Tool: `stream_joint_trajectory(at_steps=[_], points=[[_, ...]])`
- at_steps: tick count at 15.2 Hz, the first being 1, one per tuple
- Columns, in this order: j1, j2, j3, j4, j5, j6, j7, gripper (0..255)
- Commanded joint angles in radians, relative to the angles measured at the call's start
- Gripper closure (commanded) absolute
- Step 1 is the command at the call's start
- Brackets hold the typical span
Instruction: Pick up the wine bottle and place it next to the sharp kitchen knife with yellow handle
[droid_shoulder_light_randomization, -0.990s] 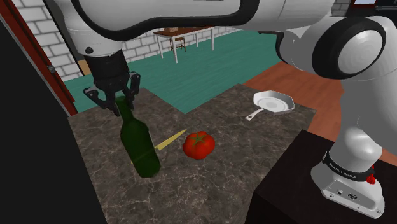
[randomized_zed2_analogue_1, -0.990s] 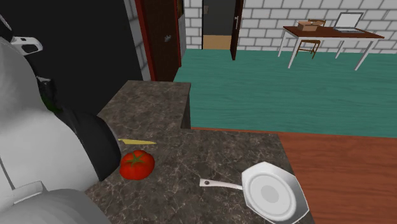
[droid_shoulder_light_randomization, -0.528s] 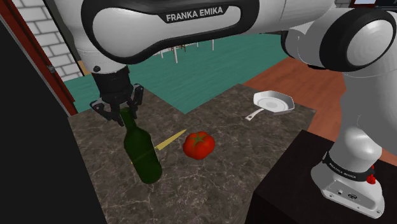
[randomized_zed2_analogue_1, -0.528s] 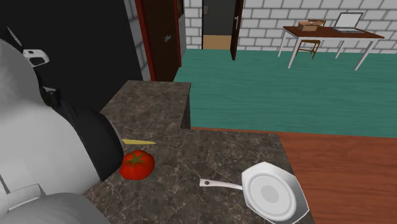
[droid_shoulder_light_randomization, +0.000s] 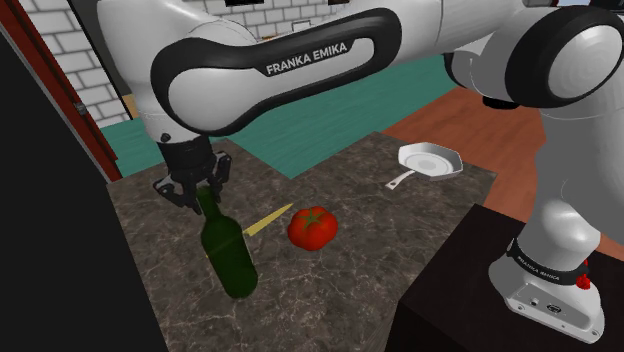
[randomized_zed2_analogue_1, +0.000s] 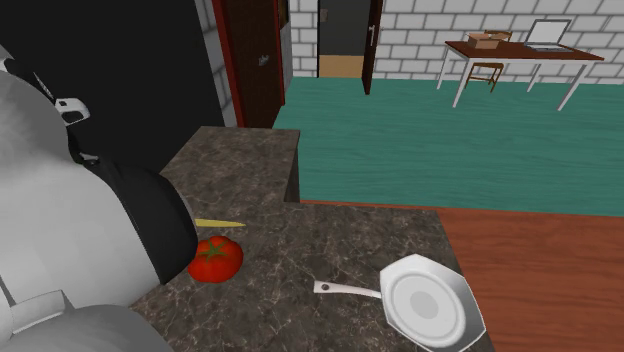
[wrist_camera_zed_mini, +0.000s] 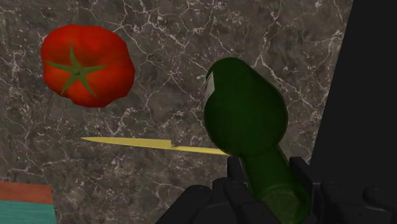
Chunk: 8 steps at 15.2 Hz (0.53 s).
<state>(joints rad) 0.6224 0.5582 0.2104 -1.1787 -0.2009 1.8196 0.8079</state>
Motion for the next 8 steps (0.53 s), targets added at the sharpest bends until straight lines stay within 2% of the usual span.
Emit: stream_joint_trajectory(at_steps=[1, 8], points=[[-0.004, -0.006, 0.0, -0.036, 0.0, 0.031, 0.003, 255], [-0.005, -0.006, 0.0, -0.047, -0.001, 0.042, 0.004, 255]])
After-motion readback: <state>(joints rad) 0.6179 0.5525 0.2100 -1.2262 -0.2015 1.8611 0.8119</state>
